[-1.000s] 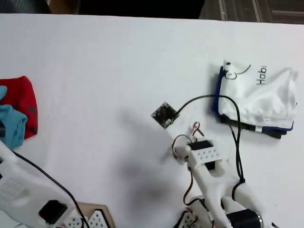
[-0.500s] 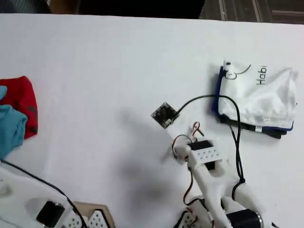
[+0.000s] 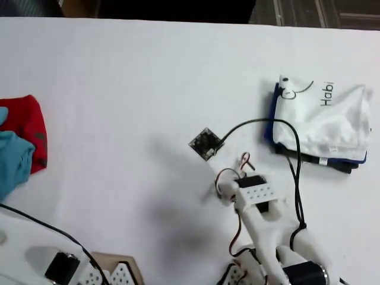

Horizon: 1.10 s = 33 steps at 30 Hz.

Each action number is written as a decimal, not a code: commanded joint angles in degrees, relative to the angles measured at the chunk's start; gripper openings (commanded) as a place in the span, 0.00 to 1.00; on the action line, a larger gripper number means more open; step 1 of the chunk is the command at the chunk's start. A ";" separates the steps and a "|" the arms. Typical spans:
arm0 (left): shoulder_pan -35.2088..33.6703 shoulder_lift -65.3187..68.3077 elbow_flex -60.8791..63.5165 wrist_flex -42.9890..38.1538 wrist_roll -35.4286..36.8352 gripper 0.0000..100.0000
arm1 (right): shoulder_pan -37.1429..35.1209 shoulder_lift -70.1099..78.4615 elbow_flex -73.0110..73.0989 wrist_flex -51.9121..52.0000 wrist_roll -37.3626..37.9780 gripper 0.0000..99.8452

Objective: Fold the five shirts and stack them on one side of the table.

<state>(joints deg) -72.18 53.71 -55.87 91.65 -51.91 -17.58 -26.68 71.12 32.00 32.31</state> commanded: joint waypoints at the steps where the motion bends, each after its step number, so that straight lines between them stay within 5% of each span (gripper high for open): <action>1: 2.90 -0.44 -2.51 3.69 -0.44 0.24 | -0.40 -1.98 -0.18 -1.01 -0.44 0.28; 6: 7.30 -0.53 -5.41 9.67 0.09 0.01 | -0.40 -1.98 -0.18 -1.01 -0.44 0.28; 16: 11.34 -4.75 -15.60 10.73 11.16 0.02 | -0.40 -1.98 -0.18 -1.01 -0.44 0.28; 21: 20.22 -20.66 -3.91 10.81 16.00 0.02 | -0.40 -1.98 -0.18 -1.10 -0.44 0.28; 30: 47.03 -51.78 28.18 7.12 19.78 0.02 | 0.04 -2.51 -0.18 -1.10 -0.44 0.28; 33: 48.70 -58.29 30.90 4.66 19.34 0.02 | 0.92 -2.51 -0.26 -1.10 -0.44 0.29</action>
<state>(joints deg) -25.49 4.40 -26.95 98.77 -32.75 -17.58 -26.68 71.12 31.82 32.31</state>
